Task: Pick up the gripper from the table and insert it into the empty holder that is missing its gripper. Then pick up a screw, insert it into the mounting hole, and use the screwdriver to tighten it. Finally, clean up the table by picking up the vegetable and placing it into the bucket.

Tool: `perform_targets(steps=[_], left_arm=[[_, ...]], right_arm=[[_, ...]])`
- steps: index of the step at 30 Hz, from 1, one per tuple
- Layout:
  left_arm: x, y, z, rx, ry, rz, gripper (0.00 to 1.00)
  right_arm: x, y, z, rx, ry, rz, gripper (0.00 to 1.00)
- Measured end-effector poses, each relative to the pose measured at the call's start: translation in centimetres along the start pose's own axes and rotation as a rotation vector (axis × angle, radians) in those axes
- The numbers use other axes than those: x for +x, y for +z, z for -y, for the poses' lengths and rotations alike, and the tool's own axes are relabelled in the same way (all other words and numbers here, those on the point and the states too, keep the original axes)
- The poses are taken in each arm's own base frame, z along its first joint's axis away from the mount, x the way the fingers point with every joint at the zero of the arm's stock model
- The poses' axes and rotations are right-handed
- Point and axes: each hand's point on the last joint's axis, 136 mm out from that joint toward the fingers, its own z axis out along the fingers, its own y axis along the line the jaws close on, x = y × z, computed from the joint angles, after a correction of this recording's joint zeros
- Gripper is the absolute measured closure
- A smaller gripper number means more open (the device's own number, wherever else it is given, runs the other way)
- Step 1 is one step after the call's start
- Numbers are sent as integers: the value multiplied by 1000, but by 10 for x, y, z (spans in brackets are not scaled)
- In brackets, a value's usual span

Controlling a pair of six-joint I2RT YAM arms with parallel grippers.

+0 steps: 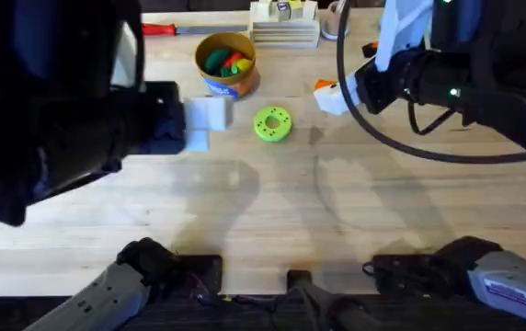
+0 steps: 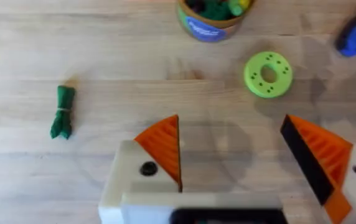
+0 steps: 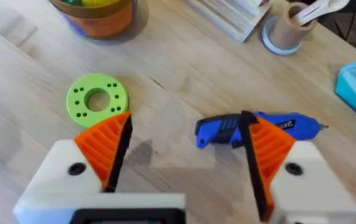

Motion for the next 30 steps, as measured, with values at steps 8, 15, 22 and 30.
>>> perform_targets(steps=[8, 15, 22, 30], left_arm=[[11, 21, -84, -283, -237, -150, 10], [32, 57, -139, -370, -358, -388, 10], [34, 87, -177, -373, -314, -463, 8], [47, 120, -215, -393, -317, -552, 9]], right_arm=[[3, 0, -1, -2, 0, -11, 10], [3, 0, -1, -3, -16, -13, 10], [4, 0, -1, -3, -76, -15, 10], [4, 0, -1, -4, -145, -17, 10]])
